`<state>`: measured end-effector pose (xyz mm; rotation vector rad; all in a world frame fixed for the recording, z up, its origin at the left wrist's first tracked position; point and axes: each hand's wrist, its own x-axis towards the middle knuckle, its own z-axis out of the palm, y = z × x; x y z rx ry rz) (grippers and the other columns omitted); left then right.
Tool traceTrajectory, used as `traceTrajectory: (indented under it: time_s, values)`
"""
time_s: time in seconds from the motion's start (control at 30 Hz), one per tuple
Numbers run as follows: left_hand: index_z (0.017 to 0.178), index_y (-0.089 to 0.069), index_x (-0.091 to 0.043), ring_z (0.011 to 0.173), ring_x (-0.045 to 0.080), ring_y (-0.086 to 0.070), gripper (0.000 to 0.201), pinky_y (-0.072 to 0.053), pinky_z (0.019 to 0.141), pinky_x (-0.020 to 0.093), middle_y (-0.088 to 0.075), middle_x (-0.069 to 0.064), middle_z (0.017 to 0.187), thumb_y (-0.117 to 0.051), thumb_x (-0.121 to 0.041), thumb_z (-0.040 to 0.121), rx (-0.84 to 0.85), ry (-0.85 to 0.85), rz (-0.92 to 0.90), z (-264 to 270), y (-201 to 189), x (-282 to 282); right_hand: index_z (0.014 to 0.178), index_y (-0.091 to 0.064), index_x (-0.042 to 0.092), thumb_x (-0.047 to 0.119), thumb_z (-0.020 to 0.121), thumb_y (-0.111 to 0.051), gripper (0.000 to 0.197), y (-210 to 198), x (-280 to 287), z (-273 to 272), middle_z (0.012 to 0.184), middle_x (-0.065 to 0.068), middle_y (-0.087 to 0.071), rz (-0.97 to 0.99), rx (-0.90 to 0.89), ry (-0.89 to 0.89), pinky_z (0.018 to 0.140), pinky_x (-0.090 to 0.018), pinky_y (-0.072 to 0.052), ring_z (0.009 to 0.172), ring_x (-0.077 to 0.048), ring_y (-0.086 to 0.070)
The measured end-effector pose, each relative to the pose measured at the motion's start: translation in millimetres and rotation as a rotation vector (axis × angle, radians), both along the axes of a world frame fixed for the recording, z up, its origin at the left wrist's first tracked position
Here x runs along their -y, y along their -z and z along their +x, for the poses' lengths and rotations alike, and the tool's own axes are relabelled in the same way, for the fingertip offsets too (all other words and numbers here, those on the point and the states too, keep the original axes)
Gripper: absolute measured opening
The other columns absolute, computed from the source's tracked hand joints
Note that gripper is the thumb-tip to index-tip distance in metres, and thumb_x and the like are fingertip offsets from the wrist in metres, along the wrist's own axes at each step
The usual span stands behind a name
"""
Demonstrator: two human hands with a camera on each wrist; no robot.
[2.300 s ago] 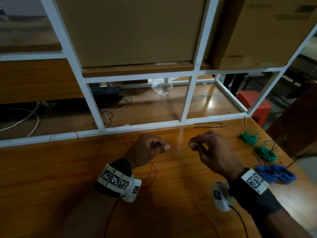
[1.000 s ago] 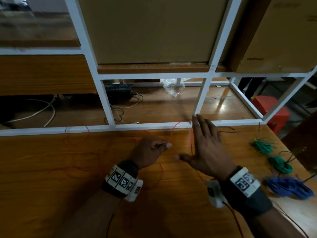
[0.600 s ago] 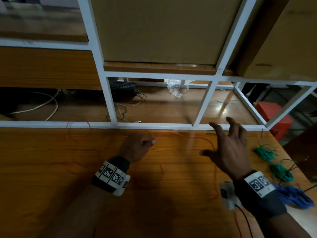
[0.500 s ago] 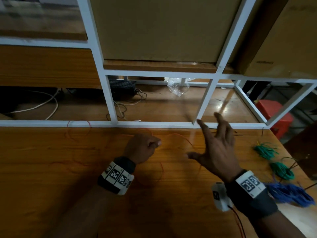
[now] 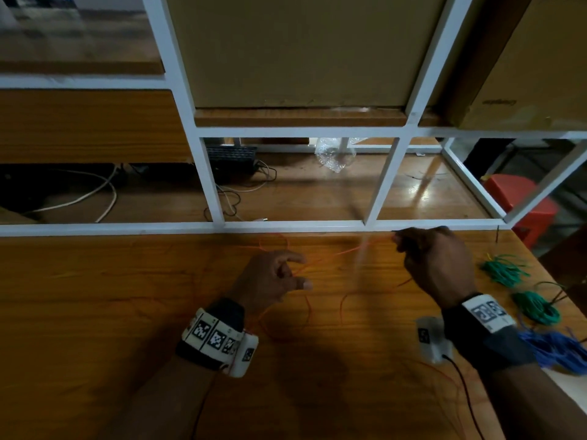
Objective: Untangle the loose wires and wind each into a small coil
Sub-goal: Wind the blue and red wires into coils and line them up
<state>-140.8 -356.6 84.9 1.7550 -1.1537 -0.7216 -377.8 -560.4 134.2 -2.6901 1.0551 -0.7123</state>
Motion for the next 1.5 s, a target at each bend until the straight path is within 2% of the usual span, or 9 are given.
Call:
traceTrajectory:
  time_s: [0.23, 0.43, 0.57, 0.73, 0.93, 1.13, 1.23, 1.33, 1.5]
  values:
    - [0.092, -0.076, -0.006, 0.061, 0.021, -0.065, 0.012, -0.055, 0.055, 0.026, -0.074, 0.013, 0.079, -0.078, -0.017, 0.087, -0.151, 0.153, 0.1, -0.3, -3.2, -19.4, 0.109, -0.077, 0.016, 0.012, 0.094, -0.063, 0.021, 18.4, 25.3, -20.0, 0.092, -0.007, -0.077, 0.056, -0.035, 0.229, 0.063, -0.033, -0.053, 0.076, -0.026, -0.069]
    - [0.097, -0.075, -0.005, 0.067, 0.018, -0.069, 0.011, -0.056, 0.061, 0.024, -0.075, 0.011, 0.085, -0.074, -0.013, 0.09, -0.093, 0.207, 0.043, -12.4, -15.6, -3.0, 0.156, -0.034, 0.03, 0.046, 0.086, -0.069, 0.08, 18.1, -28.9, 11.4, 0.164, -0.005, -0.033, -0.139, -0.271, -0.237, 0.116, -0.064, -0.027, 0.151, -0.04, -0.023]
    - [0.104, -0.071, -0.013, 0.063, 0.019, -0.066, 0.015, -0.054, 0.059, 0.03, -0.074, 0.007, 0.081, -0.074, -0.012, 0.09, -0.171, 0.197, -0.028, -19.0, -25.8, 9.4, 0.122, -0.066, 0.028, 0.041, 0.094, -0.054, 0.033, 33.8, -62.8, 35.9, 0.123, 0.007, -0.07, -0.128, -0.258, -0.519, 0.105, -0.062, -0.043, 0.137, -0.032, -0.045]
    - [0.118, -0.067, -0.016, 0.059, 0.023, -0.062, 0.031, -0.051, 0.053, 0.031, -0.069, 0.018, 0.08, -0.075, -0.01, 0.089, -0.276, 0.139, -0.052, -8.2, -26.0, 0.8, 0.103, -0.076, 0.024, 0.004, 0.084, -0.07, 0.028, 27.0, -28.9, 28.4, 0.092, 0.005, -0.072, -0.1, -0.021, -0.316, 0.078, -0.045, -0.054, 0.1, -0.023, -0.059]
    - [0.117, -0.071, -0.009, 0.063, 0.018, -0.063, 0.022, -0.054, 0.058, 0.028, -0.071, 0.005, 0.077, -0.062, -0.012, 0.097, -0.289, 0.127, 0.024, 6.1, -16.8, -22.1, 0.109, -0.075, 0.024, 0.02, 0.095, -0.054, 0.026, 17.1, 26.9, 10.1, 0.092, -0.001, -0.075, -0.076, -0.029, 0.034, 0.068, -0.033, -0.046, 0.092, -0.023, -0.062]
    - [0.113, -0.07, 0.003, 0.06, 0.014, -0.063, 0.021, -0.055, 0.057, 0.024, -0.071, -0.002, 0.072, -0.063, -0.006, 0.096, -0.329, 0.177, 0.062, -5.4, -13.0, -18.4, 0.142, -0.054, 0.026, 0.036, 0.093, -0.053, 0.05, 19.2, 40.3, 11.9, 0.132, -0.015, -0.066, -0.031, -0.144, 0.195, 0.096, -0.058, -0.052, 0.121, -0.039, -0.058]
    - [0.107, -0.074, -0.003, 0.061, 0.016, -0.063, 0.015, -0.055, 0.058, 0.026, -0.072, -0.001, 0.072, -0.064, -0.009, 0.096, -0.267, 0.168, 0.061, -7.3, -12.4, -11.7, 0.161, -0.021, 0.024, 0.045, 0.083, -0.077, 0.099, 8.9, -13.9, 26.0, 0.165, -0.013, -0.029, -0.119, -0.252, -0.094, 0.113, -0.064, -0.032, 0.147, -0.043, -0.025]
    - [0.093, -0.075, -0.015, 0.059, 0.017, -0.064, 0.011, -0.054, 0.059, 0.029, -0.071, 0.005, 0.073, -0.065, -0.01, 0.096, -0.181, 0.184, 0.011, -8.8, -15.3, -1.2, 0.148, -0.049, 0.023, 0.04, 0.091, -0.068, 0.063, 19.7, -63.9, 48.0, 0.143, 0.0, -0.059, -0.213, -0.243, -0.481, 0.111, -0.061, -0.034, 0.144, -0.038, -0.035]
    - [0.1, -0.076, -0.008, 0.06, 0.014, -0.066, 0.013, -0.054, 0.059, 0.027, -0.073, 0.002, 0.074, -0.07, -0.017, 0.094, -0.164, 0.117, -0.055, -7.4, -13.1, 1.9, 0.11, -0.076, 0.028, 0.014, 0.083, -0.076, 0.031, 16.3, -51.2, 55.6, 0.094, 0.005, -0.071, -0.169, -0.131, -0.514, 0.087, -0.052, -0.049, 0.107, -0.031, -0.059]
